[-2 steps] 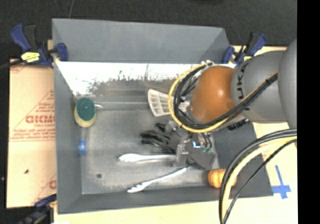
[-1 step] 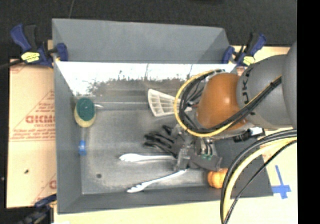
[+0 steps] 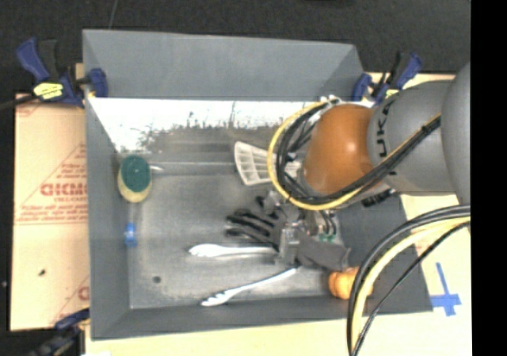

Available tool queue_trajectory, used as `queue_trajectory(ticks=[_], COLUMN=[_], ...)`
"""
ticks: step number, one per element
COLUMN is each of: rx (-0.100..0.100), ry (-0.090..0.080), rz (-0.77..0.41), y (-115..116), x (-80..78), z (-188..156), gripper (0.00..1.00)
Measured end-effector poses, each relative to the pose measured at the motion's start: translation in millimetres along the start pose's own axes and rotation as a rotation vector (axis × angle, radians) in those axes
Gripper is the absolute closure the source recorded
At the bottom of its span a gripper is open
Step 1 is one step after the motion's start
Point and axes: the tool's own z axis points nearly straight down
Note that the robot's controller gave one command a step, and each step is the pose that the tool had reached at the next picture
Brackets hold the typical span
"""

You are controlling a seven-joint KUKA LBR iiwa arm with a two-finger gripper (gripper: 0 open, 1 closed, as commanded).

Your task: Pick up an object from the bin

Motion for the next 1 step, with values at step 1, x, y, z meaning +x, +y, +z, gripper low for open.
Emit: queue_trajectory(ticks=[1], rx=[-0.005], ry=[-0.012], rz=[0.156], y=[-9.4], x=[19.5], z=[0.2], gripper=[0.00])
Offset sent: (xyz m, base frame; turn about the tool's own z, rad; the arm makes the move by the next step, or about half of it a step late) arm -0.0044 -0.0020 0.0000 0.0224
